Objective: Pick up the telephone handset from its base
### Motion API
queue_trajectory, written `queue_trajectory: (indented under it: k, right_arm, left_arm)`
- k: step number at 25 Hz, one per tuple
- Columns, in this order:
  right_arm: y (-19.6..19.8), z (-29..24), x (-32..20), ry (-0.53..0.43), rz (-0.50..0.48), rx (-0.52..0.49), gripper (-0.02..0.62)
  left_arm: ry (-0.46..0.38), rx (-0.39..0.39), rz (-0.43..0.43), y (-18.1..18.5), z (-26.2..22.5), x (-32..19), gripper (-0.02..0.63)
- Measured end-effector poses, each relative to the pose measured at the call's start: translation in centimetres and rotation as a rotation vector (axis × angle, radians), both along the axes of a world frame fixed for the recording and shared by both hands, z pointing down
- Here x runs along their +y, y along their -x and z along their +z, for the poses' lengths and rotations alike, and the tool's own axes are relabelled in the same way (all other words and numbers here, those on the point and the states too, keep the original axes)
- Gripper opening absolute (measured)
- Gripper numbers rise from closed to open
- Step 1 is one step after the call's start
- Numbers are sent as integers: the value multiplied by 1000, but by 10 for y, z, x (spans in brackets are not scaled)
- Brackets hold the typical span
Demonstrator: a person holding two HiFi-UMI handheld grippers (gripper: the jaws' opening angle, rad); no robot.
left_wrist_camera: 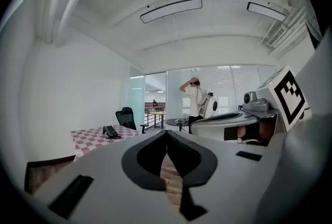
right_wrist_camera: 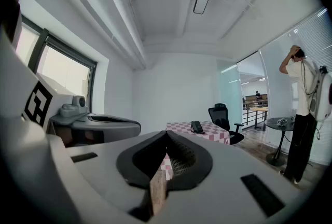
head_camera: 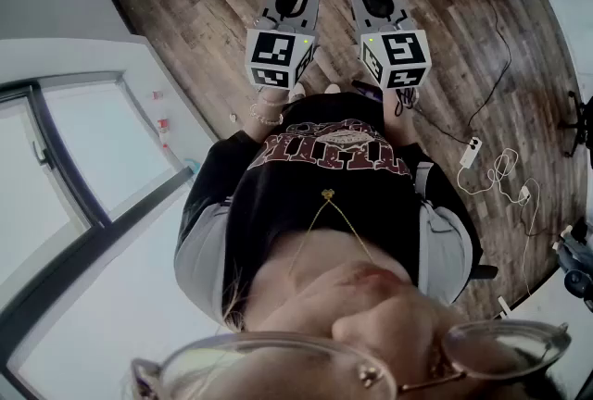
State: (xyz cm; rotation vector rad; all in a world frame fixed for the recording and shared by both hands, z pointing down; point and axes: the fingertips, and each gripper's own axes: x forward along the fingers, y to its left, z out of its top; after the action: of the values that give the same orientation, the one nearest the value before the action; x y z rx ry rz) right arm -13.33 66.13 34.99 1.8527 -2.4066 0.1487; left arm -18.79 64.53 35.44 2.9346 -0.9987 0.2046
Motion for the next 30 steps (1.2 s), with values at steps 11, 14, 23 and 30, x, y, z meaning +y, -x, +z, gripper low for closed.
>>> queue_trajectory:
  k: [11, 14, 23, 30]
  right_arm:
    - [-15, 3, 1, -14, -36, -1, 20]
    - [-16, 4, -2, -10, -54, -3, 20]
    - [-20, 9, -26, -6, -63, -9, 19]
    - [-33, 9, -72, -12, -37, -6, 20]
  left_arm:
    - [6, 1, -12, -17, 5, 3, 11]
    - [15, 1, -21, -19, 8, 1, 11]
    - [37, 2, -24, -23, 17, -25, 11]
    - [30, -3, 16, -40, 18, -73, 11]
